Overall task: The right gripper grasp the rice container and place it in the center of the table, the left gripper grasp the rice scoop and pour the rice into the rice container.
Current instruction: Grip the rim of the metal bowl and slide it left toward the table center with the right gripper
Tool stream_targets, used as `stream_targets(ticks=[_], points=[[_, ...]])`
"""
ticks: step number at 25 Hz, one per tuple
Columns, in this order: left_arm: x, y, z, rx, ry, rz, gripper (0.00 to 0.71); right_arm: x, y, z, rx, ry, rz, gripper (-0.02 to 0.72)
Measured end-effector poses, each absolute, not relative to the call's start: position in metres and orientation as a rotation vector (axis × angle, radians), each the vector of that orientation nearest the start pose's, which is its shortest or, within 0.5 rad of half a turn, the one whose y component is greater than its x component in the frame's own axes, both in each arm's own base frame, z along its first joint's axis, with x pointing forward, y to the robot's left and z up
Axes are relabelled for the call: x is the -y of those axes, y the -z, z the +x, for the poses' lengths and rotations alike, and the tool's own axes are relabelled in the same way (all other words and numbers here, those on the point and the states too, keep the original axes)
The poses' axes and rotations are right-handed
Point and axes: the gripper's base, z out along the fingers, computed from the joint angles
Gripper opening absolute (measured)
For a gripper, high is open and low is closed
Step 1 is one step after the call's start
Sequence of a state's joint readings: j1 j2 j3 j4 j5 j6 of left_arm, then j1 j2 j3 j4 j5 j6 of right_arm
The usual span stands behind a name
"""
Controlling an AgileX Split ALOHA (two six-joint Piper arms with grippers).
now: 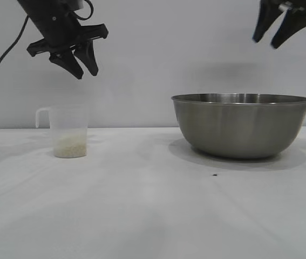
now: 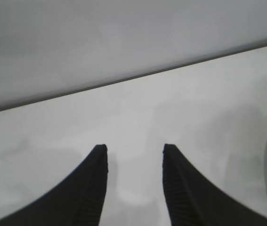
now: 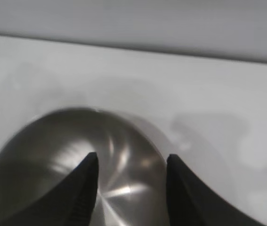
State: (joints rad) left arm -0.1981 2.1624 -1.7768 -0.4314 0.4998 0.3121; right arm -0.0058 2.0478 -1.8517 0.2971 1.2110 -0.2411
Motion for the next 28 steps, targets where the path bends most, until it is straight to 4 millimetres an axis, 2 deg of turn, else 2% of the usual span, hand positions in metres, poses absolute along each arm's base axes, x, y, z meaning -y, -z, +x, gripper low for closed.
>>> stream_targets(ticks=[5, 10, 14, 15, 16, 17, 21, 28], points=[[0.117, -0.221, 0.486, -2.339, 0.373, 0.255, 0.237, -0.023, -0.226, 0.430, -2.952, -0.336, -0.245, 0.282], [0.117, -0.221, 0.486, -2.341, 0.374, 0.256, 0.237, -0.027, -0.194, 0.436, -2.995, -0.331, -0.245, 0.282], [0.117, -0.221, 0.486, -2.341, 0.374, 0.256, 0.237, -0.041, -0.169, 0.439, -3.037, -0.336, -0.306, 0.070], [0.117, -0.221, 0.486, -2.341, 0.374, 0.256, 0.237, -0.044, -0.166, 0.440, -3.042, -0.336, -0.312, 0.050], [0.117, -0.221, 0.486, -2.341, 0.373, 0.257, 0.237, -0.050, -0.165, 0.439, -3.041, -0.336, -0.335, 0.060], [0.117, -0.221, 0.486, -2.341, 0.371, 0.258, 0.237, -0.057, -0.164, 0.438, -3.050, -0.338, -0.364, 0.000], [0.116, -0.221, 0.486, -2.341, 0.362, 0.266, 0.237, -0.090, -0.163, 0.426, -3.097, -0.312, -0.532, 0.000], [0.116, -0.220, 0.486, -2.342, 0.352, 0.275, 0.237, -0.147, -0.167, 0.409, -3.064, -0.284, -0.768, 0.000]])
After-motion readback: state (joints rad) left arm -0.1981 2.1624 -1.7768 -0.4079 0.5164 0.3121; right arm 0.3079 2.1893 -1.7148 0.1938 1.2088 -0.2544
